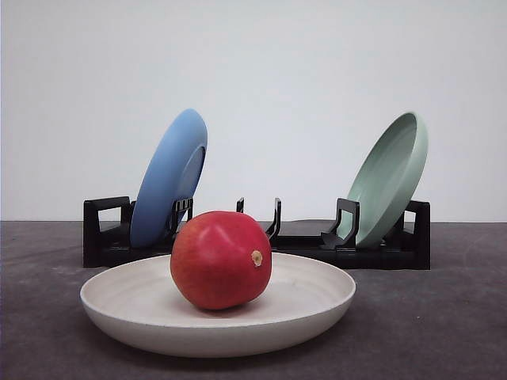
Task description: Place pomegranate in white plate
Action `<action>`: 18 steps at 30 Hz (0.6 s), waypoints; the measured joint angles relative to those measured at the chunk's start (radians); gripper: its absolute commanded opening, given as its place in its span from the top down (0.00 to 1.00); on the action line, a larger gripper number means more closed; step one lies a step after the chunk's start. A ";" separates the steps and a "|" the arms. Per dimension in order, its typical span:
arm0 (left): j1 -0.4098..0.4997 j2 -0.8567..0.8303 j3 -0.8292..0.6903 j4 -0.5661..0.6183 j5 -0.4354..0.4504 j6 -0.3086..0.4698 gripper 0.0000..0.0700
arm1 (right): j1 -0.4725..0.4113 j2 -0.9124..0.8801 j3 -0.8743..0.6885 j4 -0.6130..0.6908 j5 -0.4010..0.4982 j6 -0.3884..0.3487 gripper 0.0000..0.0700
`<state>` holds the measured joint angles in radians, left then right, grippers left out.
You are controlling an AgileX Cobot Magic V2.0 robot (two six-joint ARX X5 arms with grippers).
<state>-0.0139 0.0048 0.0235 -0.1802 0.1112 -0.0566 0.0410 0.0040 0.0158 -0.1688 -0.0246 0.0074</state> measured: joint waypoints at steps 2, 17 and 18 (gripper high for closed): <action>0.000 0.000 0.000 0.000 0.000 0.000 1.00 | 0.000 0.000 0.000 0.000 0.000 0.000 0.94; 0.000 0.000 0.000 0.000 0.000 0.000 1.00 | 0.000 0.000 0.000 0.000 0.000 0.000 0.94; 0.000 0.000 0.000 0.000 0.000 0.000 1.00 | 0.000 0.000 0.000 0.000 0.000 0.000 0.94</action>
<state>-0.0139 0.0048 0.0235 -0.1802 0.1112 -0.0566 0.0410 0.0040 0.0158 -0.1684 -0.0246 0.0074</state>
